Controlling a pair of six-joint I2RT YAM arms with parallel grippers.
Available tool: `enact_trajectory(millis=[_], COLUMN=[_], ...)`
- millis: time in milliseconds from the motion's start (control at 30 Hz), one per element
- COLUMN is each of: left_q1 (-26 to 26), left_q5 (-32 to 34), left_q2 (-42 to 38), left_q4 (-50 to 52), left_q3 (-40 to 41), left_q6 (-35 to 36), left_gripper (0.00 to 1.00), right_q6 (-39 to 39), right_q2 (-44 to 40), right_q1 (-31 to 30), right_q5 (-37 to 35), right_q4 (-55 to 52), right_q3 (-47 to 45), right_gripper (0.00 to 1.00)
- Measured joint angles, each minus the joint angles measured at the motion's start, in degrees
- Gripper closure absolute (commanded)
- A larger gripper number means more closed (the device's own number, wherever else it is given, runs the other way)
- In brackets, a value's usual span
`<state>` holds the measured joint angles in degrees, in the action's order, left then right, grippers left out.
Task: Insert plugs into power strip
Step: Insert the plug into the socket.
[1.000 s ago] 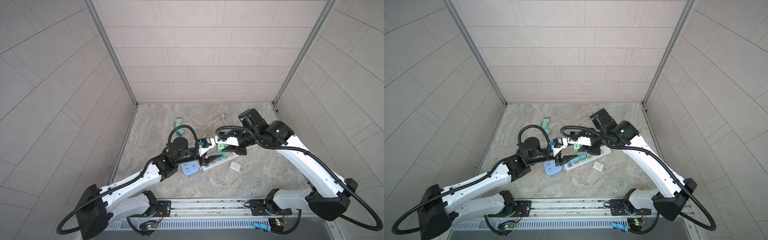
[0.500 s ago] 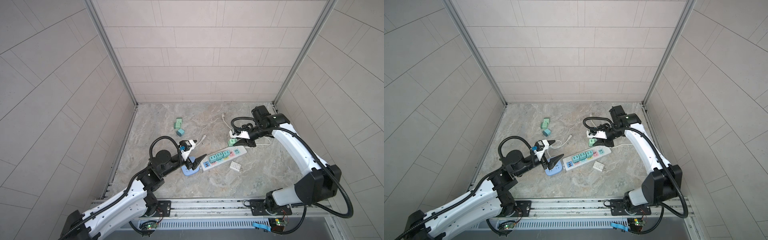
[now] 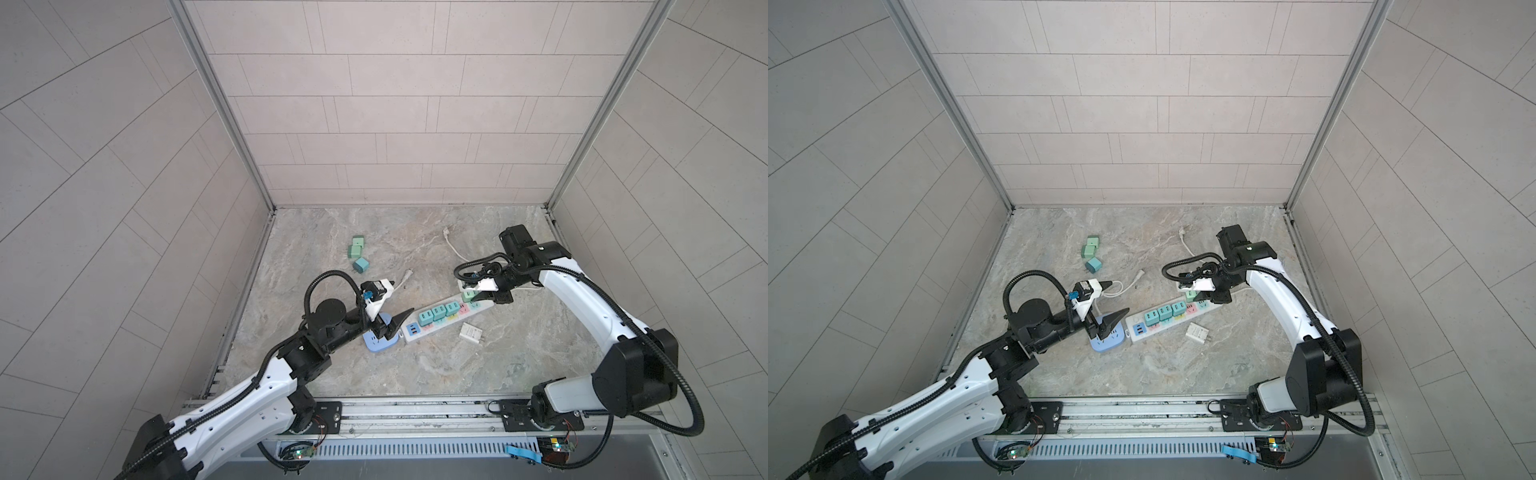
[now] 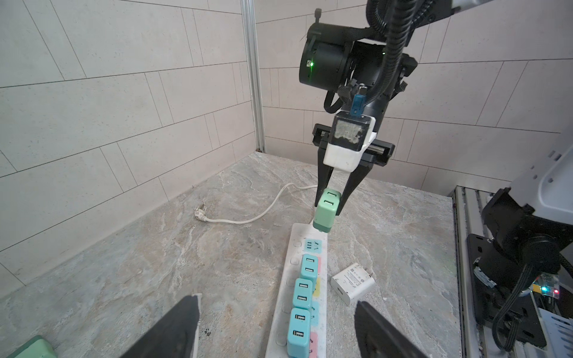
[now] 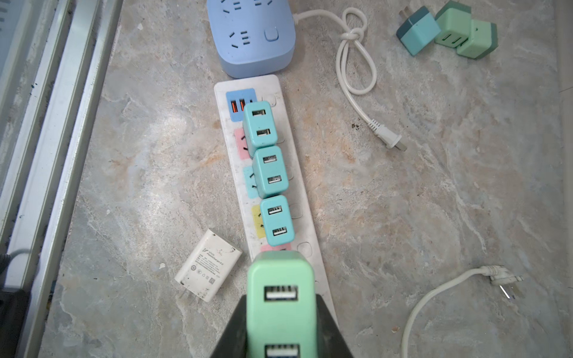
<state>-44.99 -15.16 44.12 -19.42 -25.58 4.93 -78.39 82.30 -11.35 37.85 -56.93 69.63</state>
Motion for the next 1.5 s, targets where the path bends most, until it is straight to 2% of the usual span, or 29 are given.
enact_trajectory(millis=[267,600,833,1000,1500], left_q1=[0.04,0.24,0.24,0.24,0.24], left_q5=[-0.02,-0.02,0.17,2.16,3.85], left_q2=[-0.81,0.07,1.38,3.15,-0.83], left_q4=[0.0,0.0,-1.62,-3.78,-5.62], left_q3=[0.0,0.0,0.28,4.24,6.49], left_q6=[0.02,0.46,0.39,-0.07,-0.7], left_gripper=[0.14,0.15,0.15,0.15,0.15], right_q6=[-3.04,-6.95,-7.76,-8.57,-10.64], right_q2=[9.11,14.62,17.11,20.72,24.11], right_q1=[0.22,3.17,3.13,2.8,1.66], right_q5=[-1.25,0.94,1.36,1.31,1.09], right_q4=[-0.44,-1.36,-1.79,-2.14,-5.57], right_q3=[0.94,3.43,4.72,6.62,8.41], right_gripper=[1.0,1.0,1.0,1.0,1.0])
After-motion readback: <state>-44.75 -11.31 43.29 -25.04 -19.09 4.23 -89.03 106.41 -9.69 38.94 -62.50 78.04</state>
